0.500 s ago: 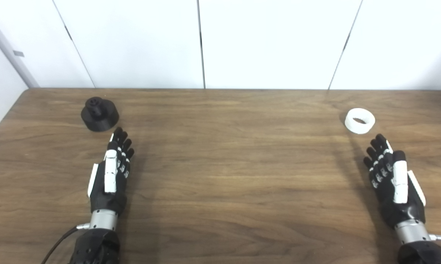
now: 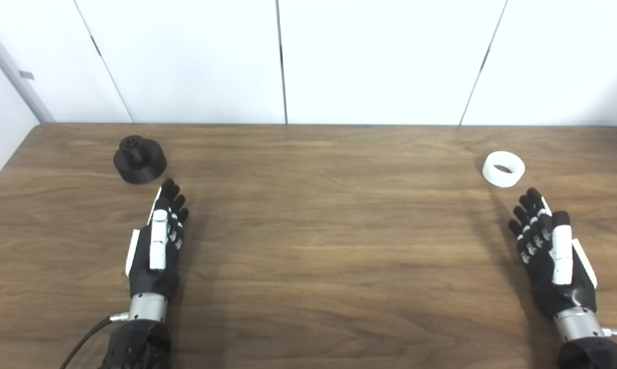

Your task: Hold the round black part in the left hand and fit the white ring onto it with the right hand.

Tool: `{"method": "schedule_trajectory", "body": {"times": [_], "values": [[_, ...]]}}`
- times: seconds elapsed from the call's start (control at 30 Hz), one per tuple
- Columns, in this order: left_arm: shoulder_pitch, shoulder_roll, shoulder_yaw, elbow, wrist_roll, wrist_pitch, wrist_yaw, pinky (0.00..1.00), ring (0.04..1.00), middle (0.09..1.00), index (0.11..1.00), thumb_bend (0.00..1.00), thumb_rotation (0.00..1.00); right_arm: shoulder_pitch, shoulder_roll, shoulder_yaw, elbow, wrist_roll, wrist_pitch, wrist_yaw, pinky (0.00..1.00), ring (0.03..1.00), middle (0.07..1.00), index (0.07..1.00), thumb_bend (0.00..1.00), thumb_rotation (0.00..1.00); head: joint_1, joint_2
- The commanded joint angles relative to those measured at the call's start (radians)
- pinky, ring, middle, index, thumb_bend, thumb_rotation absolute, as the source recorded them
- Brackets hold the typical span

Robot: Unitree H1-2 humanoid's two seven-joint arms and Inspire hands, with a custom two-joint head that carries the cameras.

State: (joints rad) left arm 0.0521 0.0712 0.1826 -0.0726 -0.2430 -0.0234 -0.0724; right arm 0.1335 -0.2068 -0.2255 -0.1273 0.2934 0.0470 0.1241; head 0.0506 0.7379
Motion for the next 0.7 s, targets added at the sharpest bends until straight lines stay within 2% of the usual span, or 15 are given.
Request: {"method": "schedule_trajectory", "body": {"times": [0.0, 0.2, 0.47, 0.67], "values": [[-0.017, 0.004, 0.001, -0.017, 0.011, -0.046, 0.005, 1.00, 1.000, 1.000, 0.991, 0.54, 0.89, -0.019, -0.019, -0.009, -0.020, 0.007, -0.030, 0.013, 1.00, 1.000, 1.000, 1.000, 0.63, 1.00, 0.012, -0.002], [-0.008, -0.009, -0.019, -0.026, 0.035, -0.054, 0.012, 0.99, 1.000, 1.000, 0.993, 0.55, 0.92, -0.014, -0.037, -0.019, -0.013, 0.015, -0.031, 0.017, 1.00, 1.000, 1.000, 1.000, 0.62, 1.00, 0.104, -0.029], [0.005, -0.051, -0.039, -0.034, 0.052, -0.052, 0.044, 1.00, 0.996, 0.997, 0.987, 0.58, 0.85, -0.007, -0.053, -0.035, -0.015, 0.039, -0.028, 0.040, 1.00, 1.000, 1.000, 1.000, 0.61, 1.00, 0.221, -0.089], [0.012, -0.064, -0.050, -0.020, 0.058, -0.072, 0.044, 1.00, 0.991, 0.992, 0.984, 0.60, 0.85, 0.002, -0.059, -0.025, -0.045, 0.022, -0.017, 0.041, 1.00, 1.000, 1.000, 1.000, 0.68, 1.00, 0.255, -0.136]]}}
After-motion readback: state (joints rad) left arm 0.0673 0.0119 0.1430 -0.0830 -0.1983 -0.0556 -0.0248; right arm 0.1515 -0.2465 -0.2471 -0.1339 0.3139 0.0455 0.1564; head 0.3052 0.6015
